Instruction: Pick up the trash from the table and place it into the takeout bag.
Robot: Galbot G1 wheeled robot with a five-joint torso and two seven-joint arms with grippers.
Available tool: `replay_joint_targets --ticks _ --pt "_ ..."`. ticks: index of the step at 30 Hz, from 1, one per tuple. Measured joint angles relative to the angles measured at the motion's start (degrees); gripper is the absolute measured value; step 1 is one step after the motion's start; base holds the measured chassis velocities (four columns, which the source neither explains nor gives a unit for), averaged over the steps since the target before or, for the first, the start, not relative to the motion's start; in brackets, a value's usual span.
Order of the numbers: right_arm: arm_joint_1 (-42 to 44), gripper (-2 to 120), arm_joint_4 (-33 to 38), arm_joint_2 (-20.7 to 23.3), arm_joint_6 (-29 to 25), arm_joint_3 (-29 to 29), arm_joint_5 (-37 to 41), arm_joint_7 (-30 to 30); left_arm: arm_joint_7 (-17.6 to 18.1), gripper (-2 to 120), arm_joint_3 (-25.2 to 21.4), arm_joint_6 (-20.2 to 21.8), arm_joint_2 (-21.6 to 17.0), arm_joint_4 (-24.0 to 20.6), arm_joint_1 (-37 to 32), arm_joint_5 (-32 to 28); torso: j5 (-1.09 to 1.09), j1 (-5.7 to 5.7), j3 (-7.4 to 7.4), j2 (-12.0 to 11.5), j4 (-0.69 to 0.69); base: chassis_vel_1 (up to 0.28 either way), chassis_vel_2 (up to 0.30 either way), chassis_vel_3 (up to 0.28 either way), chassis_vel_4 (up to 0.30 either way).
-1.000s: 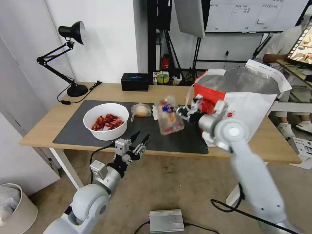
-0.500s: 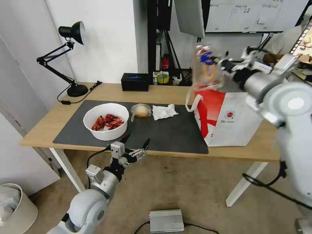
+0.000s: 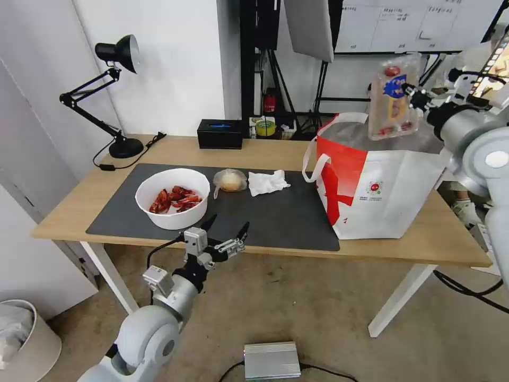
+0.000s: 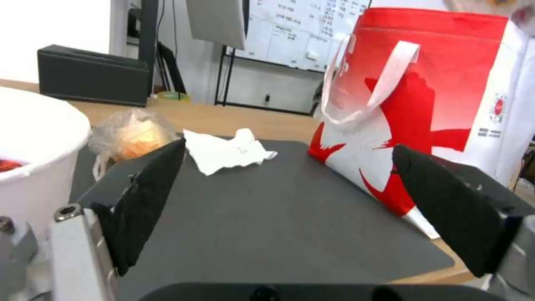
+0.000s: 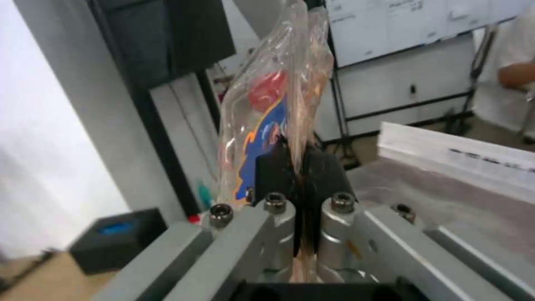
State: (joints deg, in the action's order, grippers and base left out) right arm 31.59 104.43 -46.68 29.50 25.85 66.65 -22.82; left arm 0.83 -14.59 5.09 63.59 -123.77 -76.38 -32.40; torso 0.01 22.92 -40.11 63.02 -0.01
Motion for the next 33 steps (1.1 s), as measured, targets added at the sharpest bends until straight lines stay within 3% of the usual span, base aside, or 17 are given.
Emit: replay_joint_targets --ticks 7,21,30,33 --pt "2.32 0 -0.75 -0.15 -0.92 -0.27 -4.8 2.08 0.0 100 0.0 -0.12 -0.25 -0.33 0.01 -0.13 0.0 0.0 0.0 0.0 0.01 0.0 0.0 0.0 0.0" --pt "6.67 0 1.8 -0.65 -0.35 1.15 -2.45 -0.23 0.06 100 -0.11 0.21 -0.6 -1.06 -0.21 -0.21 -0.01 0.0 0.0 0.0 0.01 0.0 0.0 0.0 0.0" --pt "6.82 28 3.1 0.26 0.5 2.48 0.72 -0.9 0.19 100 -0.21 0.3 -0.7 -1.32 -0.4 -0.28 -0.01 0.0 0.0 0.0 0.0 0.0 0.0 0.0 0.0" --pt "6.68 43 3.33 0.35 0.66 2.5 1.09 -1.07 0.25 100 -0.31 0.34 -0.94 -1.42 -0.36 -0.39 -0.01 0.0 0.0 0.0 0.01 0.0 0.0 0.0 0.0"
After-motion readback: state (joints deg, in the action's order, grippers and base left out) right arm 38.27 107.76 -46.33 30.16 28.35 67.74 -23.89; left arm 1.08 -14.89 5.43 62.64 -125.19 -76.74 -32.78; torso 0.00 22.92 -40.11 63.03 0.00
